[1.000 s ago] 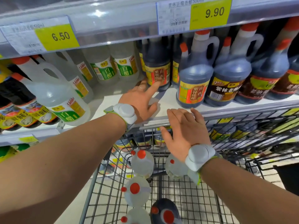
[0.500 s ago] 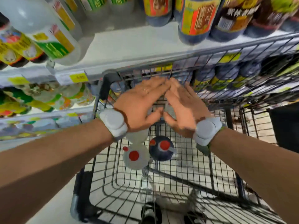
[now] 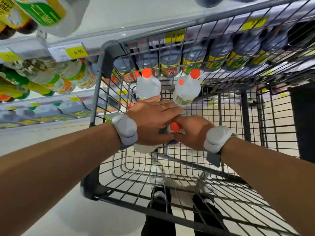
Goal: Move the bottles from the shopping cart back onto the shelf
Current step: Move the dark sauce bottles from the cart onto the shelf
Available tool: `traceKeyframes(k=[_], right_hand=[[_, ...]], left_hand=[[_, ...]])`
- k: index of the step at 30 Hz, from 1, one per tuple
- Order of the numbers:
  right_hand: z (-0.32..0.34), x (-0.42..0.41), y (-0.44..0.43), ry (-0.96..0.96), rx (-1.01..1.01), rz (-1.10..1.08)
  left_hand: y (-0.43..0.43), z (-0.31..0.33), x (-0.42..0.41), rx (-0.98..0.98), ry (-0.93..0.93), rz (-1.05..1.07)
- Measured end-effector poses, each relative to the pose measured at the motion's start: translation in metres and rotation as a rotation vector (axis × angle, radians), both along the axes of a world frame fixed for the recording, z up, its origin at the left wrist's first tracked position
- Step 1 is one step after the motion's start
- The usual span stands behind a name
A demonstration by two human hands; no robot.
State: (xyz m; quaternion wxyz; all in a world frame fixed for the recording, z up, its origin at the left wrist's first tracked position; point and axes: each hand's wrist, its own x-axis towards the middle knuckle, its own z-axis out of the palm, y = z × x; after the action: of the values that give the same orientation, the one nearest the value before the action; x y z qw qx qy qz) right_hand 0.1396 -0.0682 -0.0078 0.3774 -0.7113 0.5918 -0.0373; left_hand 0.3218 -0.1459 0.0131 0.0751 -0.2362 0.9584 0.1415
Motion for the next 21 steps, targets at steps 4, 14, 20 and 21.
traceKeyframes(k=[4,14,20,21], right_hand=[[0.004,-0.004,-0.002,-0.034,-0.033,0.014],[0.032,-0.016,-0.033,-0.138,-0.009,-0.055],[0.072,-0.026,-0.058,-0.259,-0.061,-0.073],[0.080,-0.028,-0.061,-0.307,-0.092,-0.091]], left_hand=[[0.007,-0.002,-0.003,0.015,0.003,0.019],[0.003,0.017,-0.010,0.290,0.087,0.297],[-0.008,0.023,-0.009,0.713,0.394,0.630],[-0.010,0.026,-0.008,0.754,0.438,0.664]])
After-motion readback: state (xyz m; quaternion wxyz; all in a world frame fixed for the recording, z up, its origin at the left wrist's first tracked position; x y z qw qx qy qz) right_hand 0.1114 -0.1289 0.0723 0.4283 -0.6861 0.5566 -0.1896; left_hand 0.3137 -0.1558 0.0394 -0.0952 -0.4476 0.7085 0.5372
